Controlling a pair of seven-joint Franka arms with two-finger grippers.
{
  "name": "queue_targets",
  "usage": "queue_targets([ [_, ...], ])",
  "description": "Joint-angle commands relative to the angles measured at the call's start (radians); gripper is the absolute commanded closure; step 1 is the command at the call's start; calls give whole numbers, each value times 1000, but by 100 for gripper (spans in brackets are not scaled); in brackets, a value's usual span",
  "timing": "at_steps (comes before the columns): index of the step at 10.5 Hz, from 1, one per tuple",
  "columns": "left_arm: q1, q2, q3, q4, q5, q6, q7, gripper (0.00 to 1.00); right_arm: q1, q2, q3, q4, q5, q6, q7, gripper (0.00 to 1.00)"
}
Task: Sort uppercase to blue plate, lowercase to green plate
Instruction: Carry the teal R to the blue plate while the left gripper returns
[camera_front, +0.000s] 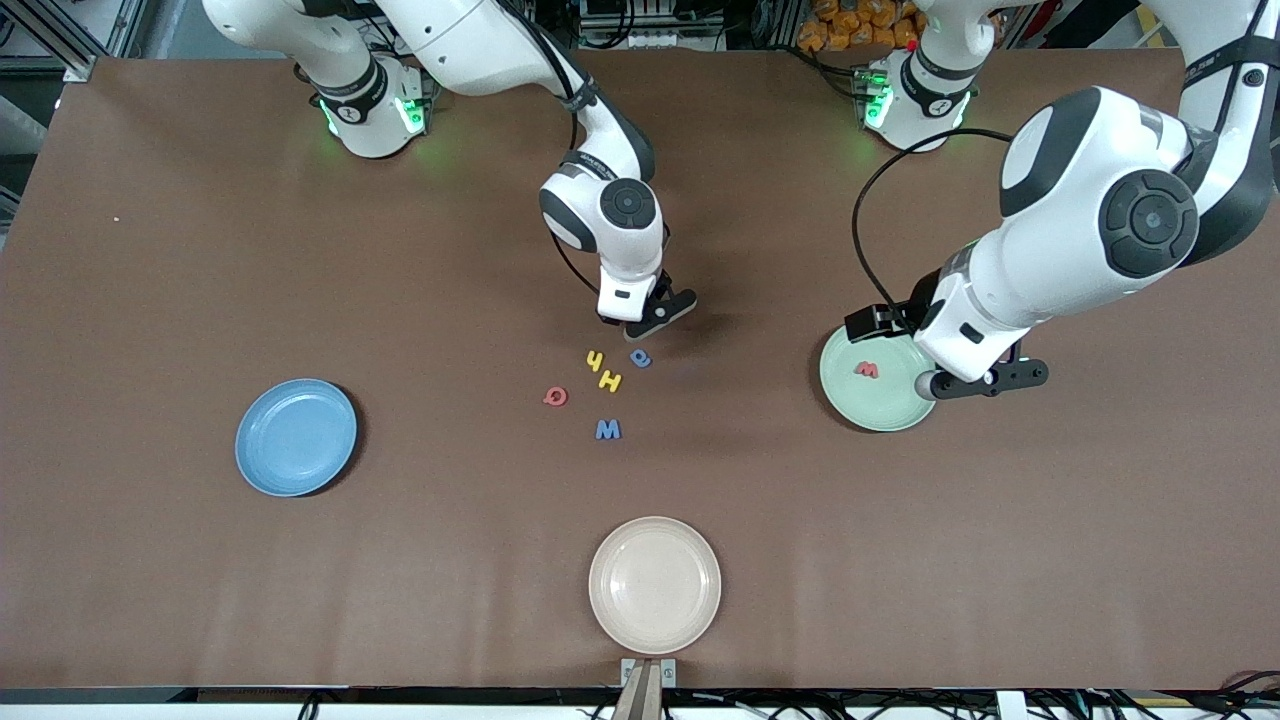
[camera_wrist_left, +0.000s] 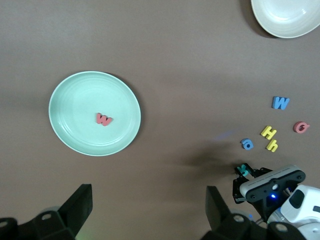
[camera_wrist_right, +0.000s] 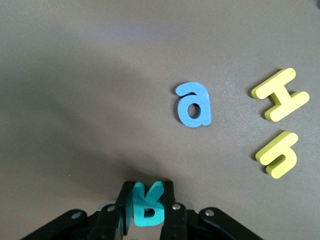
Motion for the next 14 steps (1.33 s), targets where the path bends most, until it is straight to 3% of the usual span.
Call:
queue_targets([
  [1, 1, 5, 5, -2, -31, 10, -16, 0, -11, -6, -10, -6, -5, -8, 15, 100],
  [7, -8, 0, 7, -8, -9, 30, -13, 0, -198, -113, -15, 0, -11, -24, -5, 100],
  [9, -73, 5, 2, -28, 136, 35, -18, 0, -255, -156, -16, 2, -13, -91, -18, 100],
  [14, -148, 23, -4, -24, 140, 94, -67, 0, -446, -178, -16, 18, -13, -185, -36, 100],
])
